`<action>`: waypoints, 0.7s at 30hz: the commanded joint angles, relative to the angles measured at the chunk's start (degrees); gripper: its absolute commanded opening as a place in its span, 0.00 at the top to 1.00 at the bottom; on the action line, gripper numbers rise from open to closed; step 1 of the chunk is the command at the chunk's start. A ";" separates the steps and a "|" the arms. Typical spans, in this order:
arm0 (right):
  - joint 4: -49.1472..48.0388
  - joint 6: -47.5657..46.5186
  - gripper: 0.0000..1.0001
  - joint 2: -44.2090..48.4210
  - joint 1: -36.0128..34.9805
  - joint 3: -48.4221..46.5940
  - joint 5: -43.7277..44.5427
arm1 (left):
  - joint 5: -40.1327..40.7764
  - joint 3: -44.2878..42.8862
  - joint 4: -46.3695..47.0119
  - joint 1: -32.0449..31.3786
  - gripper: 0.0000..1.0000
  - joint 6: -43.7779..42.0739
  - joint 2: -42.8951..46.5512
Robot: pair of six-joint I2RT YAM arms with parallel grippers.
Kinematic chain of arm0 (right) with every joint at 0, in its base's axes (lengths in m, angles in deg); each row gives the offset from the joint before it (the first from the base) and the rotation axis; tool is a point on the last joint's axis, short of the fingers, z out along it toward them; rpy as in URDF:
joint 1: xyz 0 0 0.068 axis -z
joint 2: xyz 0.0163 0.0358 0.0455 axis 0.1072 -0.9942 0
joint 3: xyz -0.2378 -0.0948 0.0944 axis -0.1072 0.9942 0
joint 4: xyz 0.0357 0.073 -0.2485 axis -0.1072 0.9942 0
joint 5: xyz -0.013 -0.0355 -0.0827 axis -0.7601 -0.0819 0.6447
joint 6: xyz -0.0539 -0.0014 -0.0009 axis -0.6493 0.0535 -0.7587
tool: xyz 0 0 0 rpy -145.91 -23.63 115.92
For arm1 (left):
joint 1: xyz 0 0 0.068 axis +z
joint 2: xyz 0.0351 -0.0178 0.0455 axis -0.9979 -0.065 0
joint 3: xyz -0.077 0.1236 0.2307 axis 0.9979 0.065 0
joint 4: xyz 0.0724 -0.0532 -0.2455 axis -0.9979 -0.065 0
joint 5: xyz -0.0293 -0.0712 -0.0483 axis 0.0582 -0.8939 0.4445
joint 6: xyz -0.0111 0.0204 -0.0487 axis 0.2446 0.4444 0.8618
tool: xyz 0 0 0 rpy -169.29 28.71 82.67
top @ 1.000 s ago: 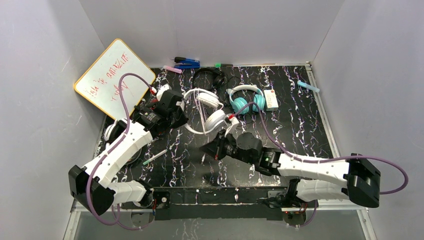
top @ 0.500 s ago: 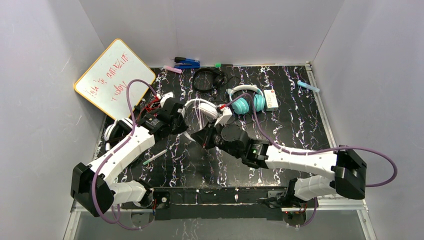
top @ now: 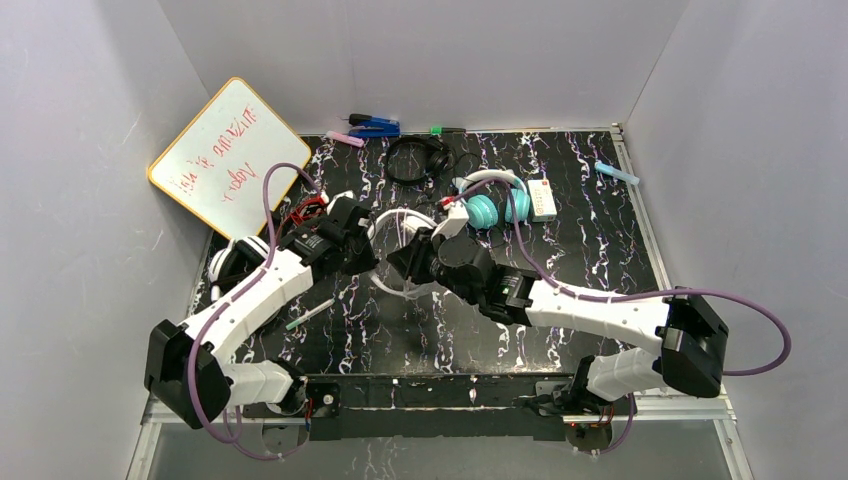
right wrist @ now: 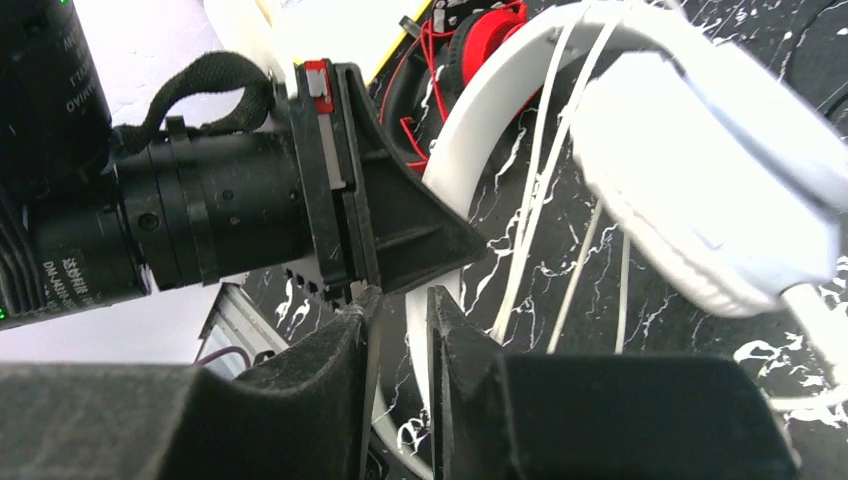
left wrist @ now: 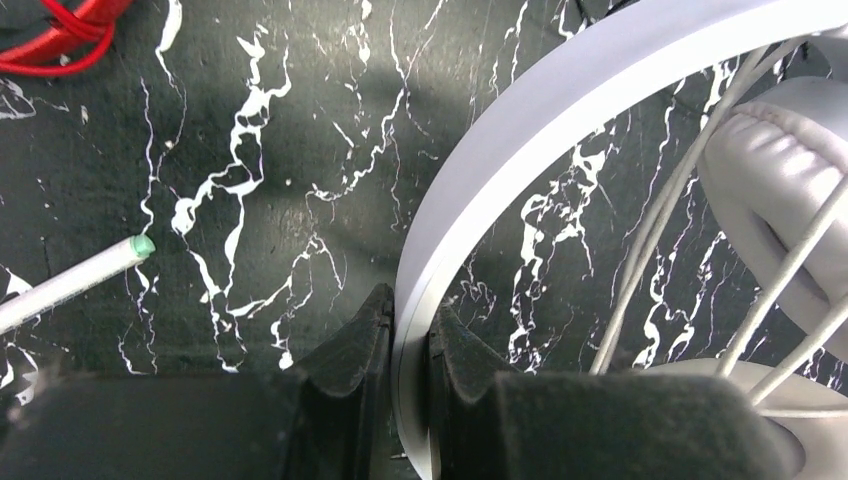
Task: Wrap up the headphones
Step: Wrap the headphones cable around the headphones.
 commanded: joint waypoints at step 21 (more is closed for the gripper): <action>7.51 -20.90 0.49 10.23 2.25 -3.88 -12.63 | -2.56 -7.10 -6.23 0.10 1.00 0.03 -0.55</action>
